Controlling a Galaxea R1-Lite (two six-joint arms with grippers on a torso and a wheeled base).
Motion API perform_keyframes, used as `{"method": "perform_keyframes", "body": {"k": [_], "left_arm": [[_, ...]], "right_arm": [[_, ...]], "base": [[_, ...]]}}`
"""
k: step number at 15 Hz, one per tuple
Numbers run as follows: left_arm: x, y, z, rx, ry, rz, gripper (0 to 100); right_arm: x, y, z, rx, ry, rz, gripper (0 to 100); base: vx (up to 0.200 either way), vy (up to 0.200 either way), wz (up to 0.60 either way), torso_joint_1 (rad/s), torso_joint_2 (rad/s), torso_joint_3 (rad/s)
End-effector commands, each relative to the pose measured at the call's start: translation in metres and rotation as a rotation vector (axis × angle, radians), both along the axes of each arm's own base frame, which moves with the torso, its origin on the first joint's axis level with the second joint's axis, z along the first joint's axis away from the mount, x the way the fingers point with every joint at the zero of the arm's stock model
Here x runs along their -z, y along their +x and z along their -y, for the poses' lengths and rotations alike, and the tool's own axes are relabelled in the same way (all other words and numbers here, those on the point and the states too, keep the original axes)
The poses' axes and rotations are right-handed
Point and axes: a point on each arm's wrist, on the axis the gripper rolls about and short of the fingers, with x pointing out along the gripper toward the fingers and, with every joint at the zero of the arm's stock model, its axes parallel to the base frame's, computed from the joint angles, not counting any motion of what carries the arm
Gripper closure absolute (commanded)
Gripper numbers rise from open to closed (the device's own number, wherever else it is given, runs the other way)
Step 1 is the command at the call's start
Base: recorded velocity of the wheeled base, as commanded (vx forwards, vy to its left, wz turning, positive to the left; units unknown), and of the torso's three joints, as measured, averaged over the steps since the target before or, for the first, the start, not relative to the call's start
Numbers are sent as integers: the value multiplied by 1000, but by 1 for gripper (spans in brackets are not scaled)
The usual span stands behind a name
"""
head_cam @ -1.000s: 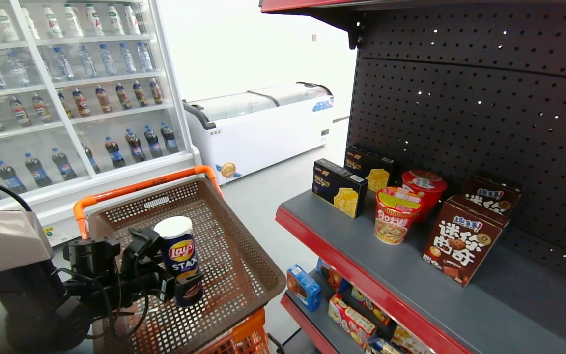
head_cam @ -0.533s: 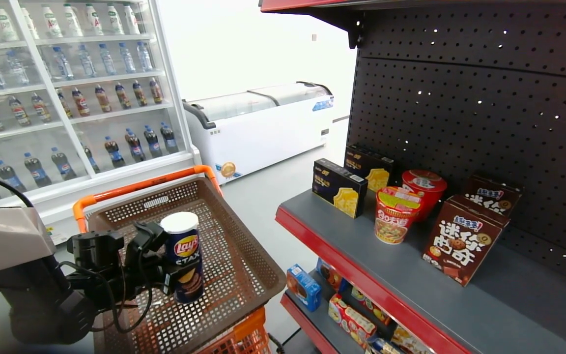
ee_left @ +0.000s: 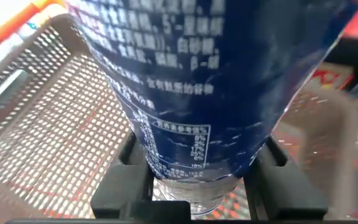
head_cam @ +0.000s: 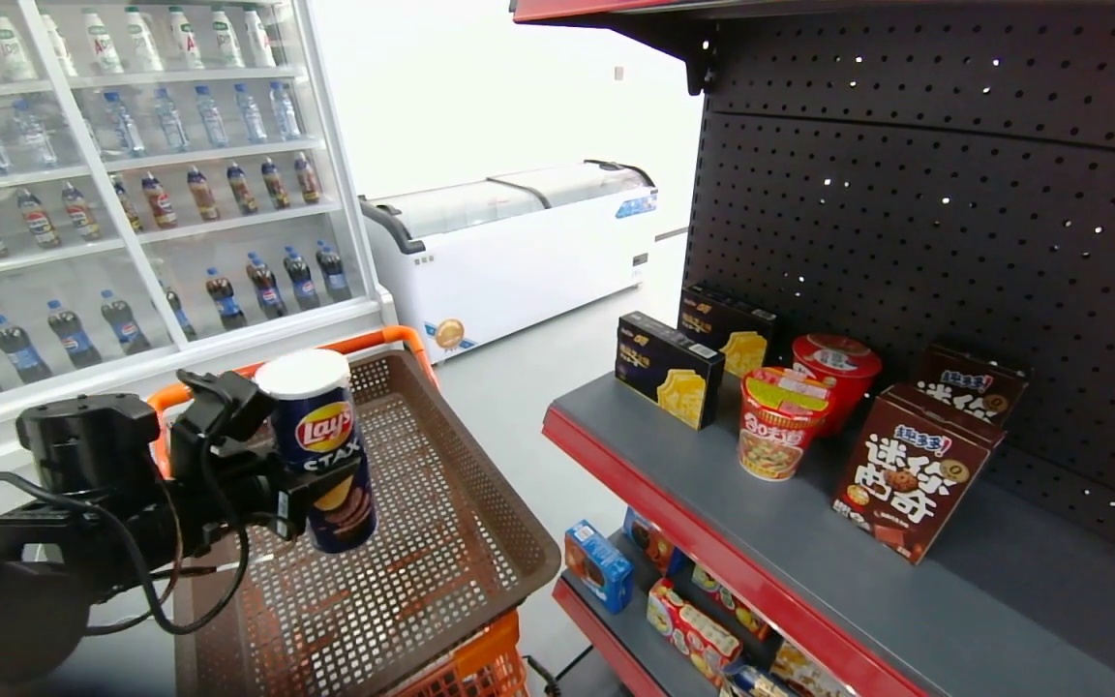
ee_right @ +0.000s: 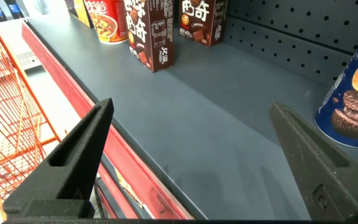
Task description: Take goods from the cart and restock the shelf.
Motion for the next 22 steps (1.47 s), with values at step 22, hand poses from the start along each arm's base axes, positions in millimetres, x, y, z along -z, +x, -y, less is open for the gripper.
{"method": "perform_keyframes", "body": {"k": [22], "left_arm": [[-47,-251,14,-180,-163,174,100]], "right_arm": [[0,0,0,-6,-4,-2,0]], "base": [[0,0,0,0,0,0]]}}
